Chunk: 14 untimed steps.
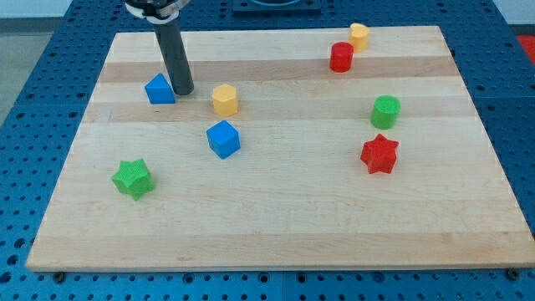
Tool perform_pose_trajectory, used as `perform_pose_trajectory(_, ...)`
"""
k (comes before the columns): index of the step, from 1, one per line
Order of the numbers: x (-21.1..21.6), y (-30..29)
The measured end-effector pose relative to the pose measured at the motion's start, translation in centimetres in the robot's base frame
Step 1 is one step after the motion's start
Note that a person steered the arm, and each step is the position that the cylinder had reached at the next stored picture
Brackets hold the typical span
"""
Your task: Place the blue triangle in between the red circle and green circle
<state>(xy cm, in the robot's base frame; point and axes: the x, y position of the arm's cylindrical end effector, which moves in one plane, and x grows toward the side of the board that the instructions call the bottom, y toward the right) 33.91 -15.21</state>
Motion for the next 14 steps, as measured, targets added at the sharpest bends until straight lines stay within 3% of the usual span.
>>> perform_pose_trajectory(3,-3.4,0.0)
perform_pose_trajectory(5,-6.5,-7.0)
perform_pose_trajectory(7,-0.7,-9.3)
perform_pose_trajectory(9,1.2,-8.1)
perform_pose_trajectory(14,1.3,-0.1)
